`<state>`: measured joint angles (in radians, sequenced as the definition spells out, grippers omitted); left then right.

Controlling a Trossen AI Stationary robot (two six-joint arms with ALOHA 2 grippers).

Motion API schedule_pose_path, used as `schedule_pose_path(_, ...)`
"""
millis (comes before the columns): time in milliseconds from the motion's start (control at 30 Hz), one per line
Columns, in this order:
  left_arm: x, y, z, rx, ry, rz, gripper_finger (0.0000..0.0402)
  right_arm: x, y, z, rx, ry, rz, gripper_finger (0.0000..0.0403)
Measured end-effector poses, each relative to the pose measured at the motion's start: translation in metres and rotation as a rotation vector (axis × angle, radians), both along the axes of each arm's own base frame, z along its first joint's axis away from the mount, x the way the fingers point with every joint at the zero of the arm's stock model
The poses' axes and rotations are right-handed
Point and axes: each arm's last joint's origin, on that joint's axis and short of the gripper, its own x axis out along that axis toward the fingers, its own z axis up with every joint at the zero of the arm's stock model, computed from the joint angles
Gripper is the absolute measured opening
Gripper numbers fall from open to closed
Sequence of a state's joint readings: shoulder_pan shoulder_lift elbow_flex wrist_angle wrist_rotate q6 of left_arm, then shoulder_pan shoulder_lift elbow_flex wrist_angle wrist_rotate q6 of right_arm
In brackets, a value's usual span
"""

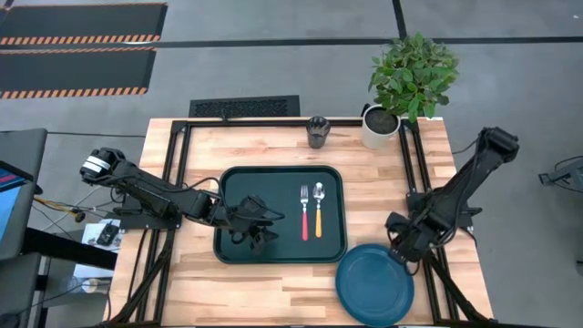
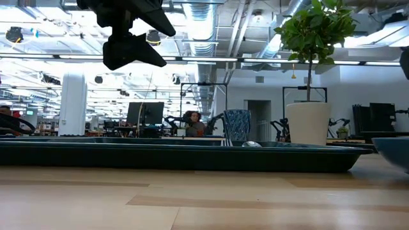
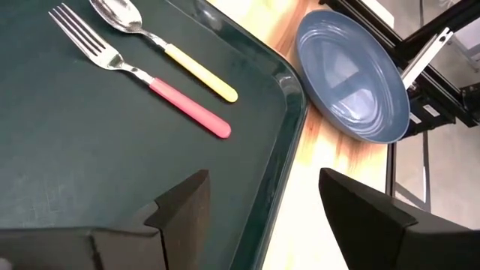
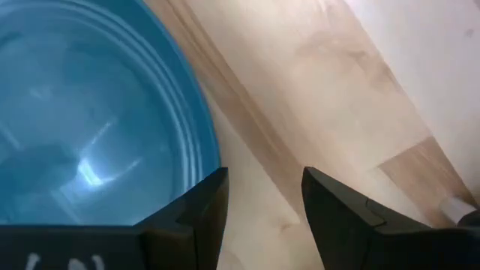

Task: Pick and place plate/cup/fork/spoon on tray
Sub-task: Put the dark blue plate on the black serving tray

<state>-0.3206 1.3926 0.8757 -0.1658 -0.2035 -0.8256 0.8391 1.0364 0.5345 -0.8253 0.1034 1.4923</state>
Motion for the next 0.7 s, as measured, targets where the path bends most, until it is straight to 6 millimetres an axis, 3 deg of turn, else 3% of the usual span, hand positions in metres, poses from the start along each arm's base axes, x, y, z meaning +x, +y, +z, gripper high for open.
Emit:
schedule_pose_path(433, 0.000, 0.000, 0.000, 0.001, 0.000, 0.003, 0.0237, 0.009, 0.014, -0.021, -0.019, 0.100, 0.087, 0.0190)
schedule_pose_path(700, 0.000, 0.000, 0.000, -0.004, 0.000, 0.007, 0.0237, 0.002, 0.006, -0.003, 0.060, 0.057, 0.068, 0.0188)
